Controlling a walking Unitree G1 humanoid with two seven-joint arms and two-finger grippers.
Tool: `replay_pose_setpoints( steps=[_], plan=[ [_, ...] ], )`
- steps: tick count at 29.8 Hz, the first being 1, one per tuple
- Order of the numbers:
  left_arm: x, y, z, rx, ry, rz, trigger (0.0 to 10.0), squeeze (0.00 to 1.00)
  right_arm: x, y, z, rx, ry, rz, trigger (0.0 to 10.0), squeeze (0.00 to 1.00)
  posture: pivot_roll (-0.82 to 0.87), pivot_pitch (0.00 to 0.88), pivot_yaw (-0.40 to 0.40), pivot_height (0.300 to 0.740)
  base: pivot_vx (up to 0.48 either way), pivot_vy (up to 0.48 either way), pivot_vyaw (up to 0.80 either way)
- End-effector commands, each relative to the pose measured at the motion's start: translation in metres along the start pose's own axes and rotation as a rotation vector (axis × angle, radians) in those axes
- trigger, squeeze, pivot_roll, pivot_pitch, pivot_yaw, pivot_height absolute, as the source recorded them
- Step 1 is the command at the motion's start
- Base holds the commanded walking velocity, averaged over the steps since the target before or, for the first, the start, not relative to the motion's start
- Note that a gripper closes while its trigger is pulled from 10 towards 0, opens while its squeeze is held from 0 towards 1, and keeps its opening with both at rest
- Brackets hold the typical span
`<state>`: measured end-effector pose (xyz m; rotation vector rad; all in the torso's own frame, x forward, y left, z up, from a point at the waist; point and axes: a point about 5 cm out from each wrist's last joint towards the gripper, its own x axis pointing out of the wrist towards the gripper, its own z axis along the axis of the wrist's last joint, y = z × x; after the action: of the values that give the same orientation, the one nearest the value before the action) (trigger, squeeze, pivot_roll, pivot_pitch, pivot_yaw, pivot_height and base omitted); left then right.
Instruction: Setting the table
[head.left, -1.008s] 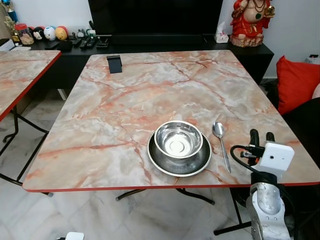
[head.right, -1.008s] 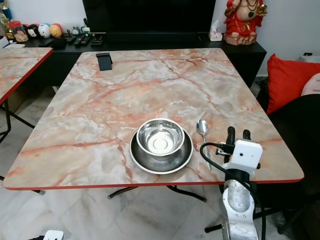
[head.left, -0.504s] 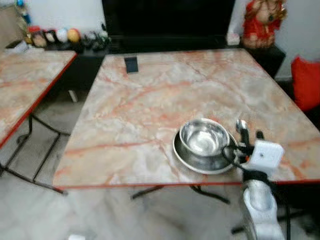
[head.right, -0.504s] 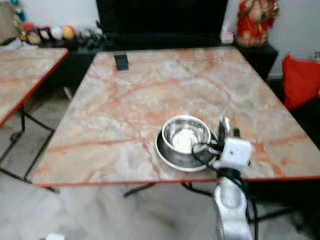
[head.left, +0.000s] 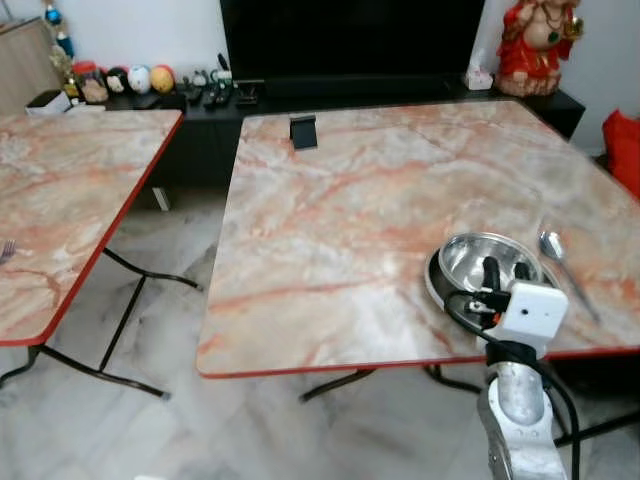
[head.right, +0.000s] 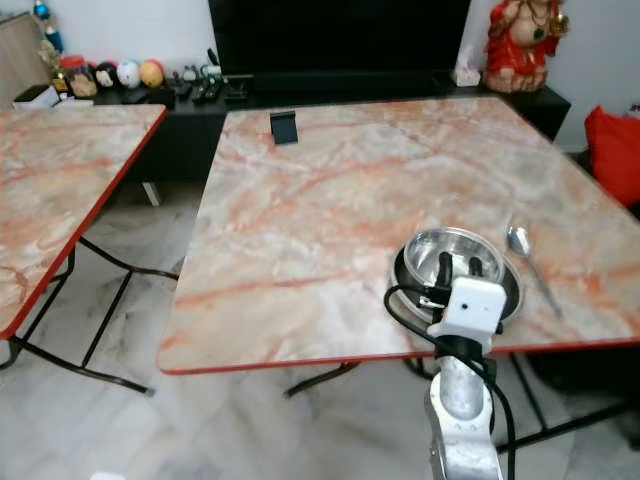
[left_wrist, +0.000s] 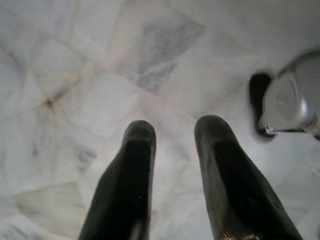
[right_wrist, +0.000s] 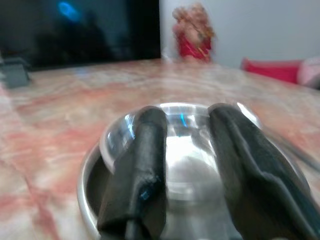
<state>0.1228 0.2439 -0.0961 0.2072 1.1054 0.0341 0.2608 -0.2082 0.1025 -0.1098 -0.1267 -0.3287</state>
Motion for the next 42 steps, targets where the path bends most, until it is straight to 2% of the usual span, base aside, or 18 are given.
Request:
replay_pose_setpoints(
  steps=[1,14,21,29,42],
  plan=[
    [-0.001,0.009,-0.001,0.001,0.008,0.022,10.0,0.0,0.003,0.006,0.007,0.023,-0.022,0.011,10.0,0.0,0.02,0.0,0.021,0.715,0.0,0.349,0.0],
    [0.0,0.011,0.003,-0.033,0.0,0.045,10.0,0.0,0.015,0.008,0.016,0.037,-0.049,0.007,10.0,0.0,0.03,0.0,0.025,0.715,0.0,0.348,0.0],
    [0.0,0.011,0.003,-0.064,-0.003,0.054,10.0,0.0,0.016,0.008,0.018,0.036,-0.05,0.007,10.0,0.0,0.04,0.0,0.01,0.715,0.0,0.334,0.0],
    [0.0,0.011,0.002,-0.073,0.001,0.054,10.0,0.0,0.02,0.017,0.02,0.021,-0.05,0.062,10.0,0.0,0.05,0.0,-0.003,0.715,0.0,0.323,0.0],
    [0.0,0.011,0.003,-0.077,-0.001,0.052,10.0,0.0,0.02,0.019,0.022,0.038,-0.055,0.065,10.0,0.0,0.04,0.0,0.004,0.715,0.0,0.332,0.15]
  ],
)
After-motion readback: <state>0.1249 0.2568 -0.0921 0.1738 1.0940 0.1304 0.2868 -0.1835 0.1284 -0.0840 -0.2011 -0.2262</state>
